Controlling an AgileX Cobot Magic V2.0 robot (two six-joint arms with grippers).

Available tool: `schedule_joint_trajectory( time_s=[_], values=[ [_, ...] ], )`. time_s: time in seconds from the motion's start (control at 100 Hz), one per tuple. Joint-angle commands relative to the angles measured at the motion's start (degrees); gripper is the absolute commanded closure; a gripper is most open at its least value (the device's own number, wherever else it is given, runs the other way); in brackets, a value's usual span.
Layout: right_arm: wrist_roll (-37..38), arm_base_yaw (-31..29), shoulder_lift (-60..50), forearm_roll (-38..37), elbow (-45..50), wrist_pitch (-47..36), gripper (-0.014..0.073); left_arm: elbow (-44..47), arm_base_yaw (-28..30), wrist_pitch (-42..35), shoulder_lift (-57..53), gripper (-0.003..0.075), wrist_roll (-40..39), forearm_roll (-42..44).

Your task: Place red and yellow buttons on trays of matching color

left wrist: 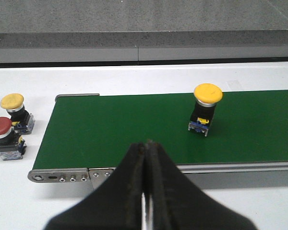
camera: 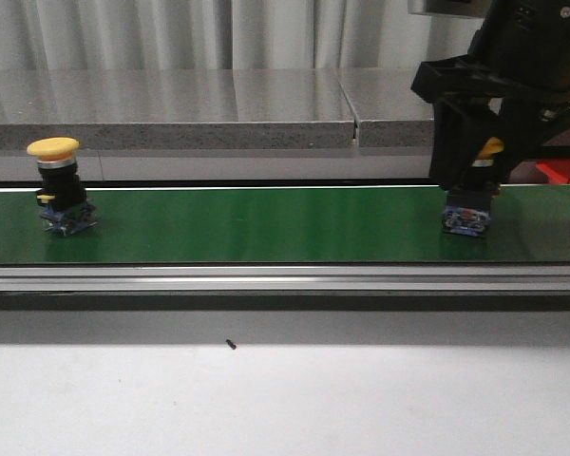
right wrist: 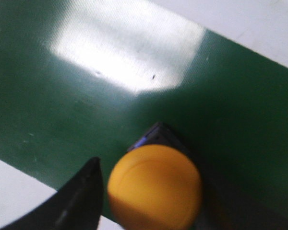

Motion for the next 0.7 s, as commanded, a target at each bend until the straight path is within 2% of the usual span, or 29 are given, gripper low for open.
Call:
schedule_joint_trajectory(
  time_s=[0.0,0.06,0.36,0.5,0.69],
  values=[
    [-0.66,-0.12,-1.64,0.85,-1.6,-0.22,0.0335,-1.49,-0.26,-4.59,0.42,0.0741,-0.13,-1.15],
    [-0.66,-0.12,-1.82,0.85,-1.6,-0.22,0.0363,-1.49,-0.26,-4.59,0.42,0.0741,-0.13,-1.15],
    [-0.61,-2.27,-6.24,-0.3,-1.67,3.98,0.0361,-1.49,-0.26,-4.59,0.42,0.0741,-0.13,-1.15],
    [-0.61,-7.98,-9.33,-0.61,-1.67,7.85,0.0361,-1.49,-0.26,-4.59,0.42,0.0741,-0.13,-1.15],
    [0.51,-20.93,-11.91,-0.67,-1.67,9.01,0.0361,-1.49,-0.26,-4.59,0.42,0.0741,-0.13,-1.15]
  ],
)
